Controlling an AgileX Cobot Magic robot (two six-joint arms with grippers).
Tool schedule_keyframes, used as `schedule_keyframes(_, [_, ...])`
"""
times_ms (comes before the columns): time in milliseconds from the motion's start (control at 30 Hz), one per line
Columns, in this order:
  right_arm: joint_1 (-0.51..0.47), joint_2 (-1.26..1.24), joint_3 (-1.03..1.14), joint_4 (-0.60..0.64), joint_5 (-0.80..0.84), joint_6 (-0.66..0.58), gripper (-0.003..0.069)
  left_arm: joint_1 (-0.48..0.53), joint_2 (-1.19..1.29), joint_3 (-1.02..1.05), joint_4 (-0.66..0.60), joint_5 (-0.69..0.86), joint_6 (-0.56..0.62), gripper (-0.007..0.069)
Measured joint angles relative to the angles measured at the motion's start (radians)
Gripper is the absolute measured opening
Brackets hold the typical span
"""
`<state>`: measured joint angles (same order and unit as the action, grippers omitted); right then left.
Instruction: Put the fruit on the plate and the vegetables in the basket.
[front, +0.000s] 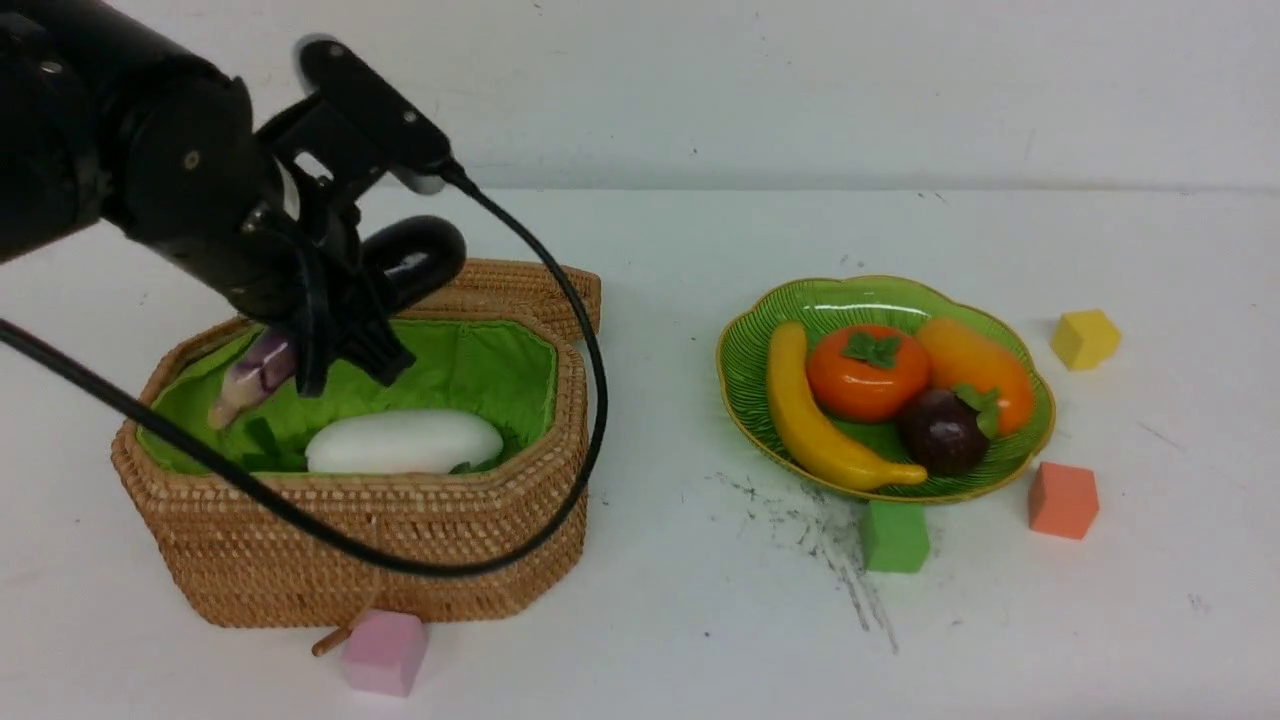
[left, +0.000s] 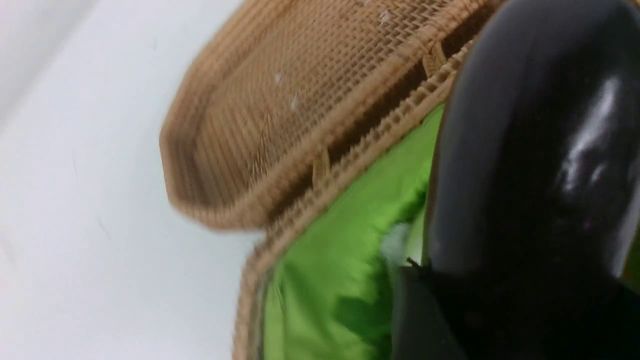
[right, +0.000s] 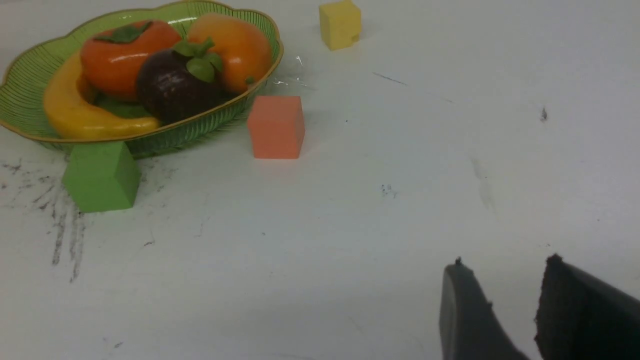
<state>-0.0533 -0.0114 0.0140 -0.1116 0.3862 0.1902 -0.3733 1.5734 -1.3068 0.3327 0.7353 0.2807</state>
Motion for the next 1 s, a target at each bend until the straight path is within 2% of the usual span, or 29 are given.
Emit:
schedule_keyframes(100, [0.000,0.000,0.000,0.000,0.000,0.000,0.0238,0.000,0.040,0.000,0.016,-0.003,0.043,0.0367])
schedule_keyframes(333, [0.000,0.000,0.000,0.000,0.000,0.000,0.0238,0.000,0.082,0.000,0.026,0.027,0.058,0.0370])
schedule_keyframes(367, [0.000,0.000,0.000,0.000,0.000,0.000,0.0238,0.000,0.081,0.000,0.027,0.030,0.058,0.0412])
schedule_keyframes(400, [0.000,0.000,0.000,0.000,0.000,0.000,0.0238,0.000,0.081,0.000,0.027,0.031,0.058,0.0420])
schedule_keyframes(433, [0.000,0.000,0.000,0.000,0.000,0.000,0.0238,0.000,0.079,0.000,0.022,0.041,0.058,0.0498])
schedule_keyframes(500, [0.000,0.000,0.000,0.000,0.000,0.000,0.0238,0.000,0.067,0.000,0.001,0.079,0.058,0.0594])
schedule_keyframes(567, [0.000,0.000,0.000,0.000,0.000,0.000,0.0238,0.000,0.043,0.000,-0.031,0.136,0.048,0.0649])
schedule_keyframes(633, [0.000,0.000,0.000,0.000,0.000,0.000,0.0238,0.000,0.013,0.000,-0.062,0.200,0.024,0.0659])
schedule_keyframes(800, [0.000,0.000,0.000,0.000,0.000,0.000,0.0242,0.000,-0.089,0.000,-0.121,0.362,-0.044,0.0602])
schedule_keyframes(867, [0.000,0.000,0.000,0.000,0.000,0.000,0.0242,0.000,-0.174,0.000,-0.147,0.452,-0.055,0.0526])
schedule_keyframes(967, [0.000,0.000,0.000,0.000,0.000,0.000,0.0242,0.000,-0.294,0.004,-0.182,0.493,-0.095,0.0390])
schedule_keyframes(1000, [0.000,0.000,0.000,0.000,0.000,0.000,0.0242,0.000,-0.352,0.012,-0.192,0.496,-0.117,0.0318])
